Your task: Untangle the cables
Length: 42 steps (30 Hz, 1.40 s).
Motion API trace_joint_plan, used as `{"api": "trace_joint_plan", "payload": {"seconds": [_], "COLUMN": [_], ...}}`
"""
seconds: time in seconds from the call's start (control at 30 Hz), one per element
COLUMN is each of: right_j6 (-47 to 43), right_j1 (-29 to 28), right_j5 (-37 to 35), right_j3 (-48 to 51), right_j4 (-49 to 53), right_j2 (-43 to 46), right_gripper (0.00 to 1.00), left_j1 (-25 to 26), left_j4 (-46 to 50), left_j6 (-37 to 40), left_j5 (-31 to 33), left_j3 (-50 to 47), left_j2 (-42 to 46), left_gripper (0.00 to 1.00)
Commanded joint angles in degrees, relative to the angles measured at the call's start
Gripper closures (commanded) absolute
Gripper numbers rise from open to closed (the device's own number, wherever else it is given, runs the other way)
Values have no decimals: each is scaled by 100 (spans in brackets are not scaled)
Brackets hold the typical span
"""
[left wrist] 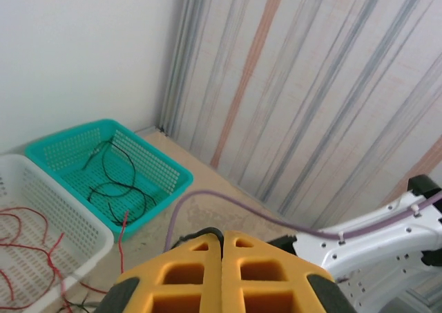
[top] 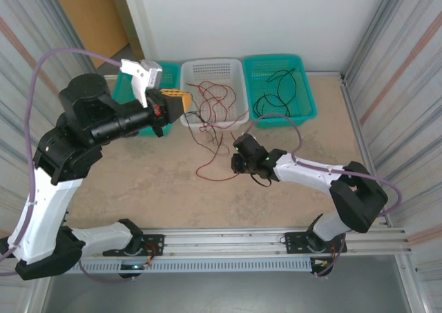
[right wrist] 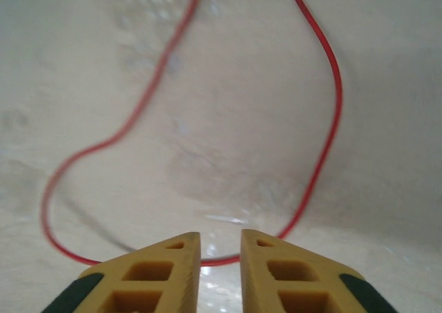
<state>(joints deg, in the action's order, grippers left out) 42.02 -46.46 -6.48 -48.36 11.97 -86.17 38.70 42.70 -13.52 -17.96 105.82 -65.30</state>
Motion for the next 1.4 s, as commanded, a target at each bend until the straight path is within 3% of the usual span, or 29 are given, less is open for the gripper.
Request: {"api": "trace_joint_plan", "payload": {"seconds": [0.0,0.1,0.23,0.4,0.5,0.77,1.0,1.27,1.37], "right_j6": [276,303,59,-335,-529,-880,-918,-905,-897], "right_j1": [31,12,-346,-954,-1149,-818,-250,-180,-224], "right_j5": [-15,-39,-252,-507,-268,293,937,516,724], "right_j3": [268,400,372,-121,-421,-1362,-1472,-1351,-1259], "right_j4": [-168,-60,160,422,270,446,505,569,605], "right_j2": [70,303,1021,1990,2327,2278,2474,2489,2277], "right_gripper": [85,88,86,66,54,31,29,40,46], "left_j1": [-33,-37,-52,-47,-47,-43,-36,25,41], "left_j4": [128,265,150,-63,-214,-418,-712,-1062,-1101], "left_j6": [96,200,118,35,-62,-138,-301,-473,-502], "left_j5": [446,667,393,-30,-202,-800,-1110,-1245,-1264], "left_j3": [233,243,28,-235,-390,-603,-759,-889,-848], "left_j2": [165,264,252,180,200,280,189,59,11], "left_gripper": [100,100,100,100,100,100,100,100,100]}}
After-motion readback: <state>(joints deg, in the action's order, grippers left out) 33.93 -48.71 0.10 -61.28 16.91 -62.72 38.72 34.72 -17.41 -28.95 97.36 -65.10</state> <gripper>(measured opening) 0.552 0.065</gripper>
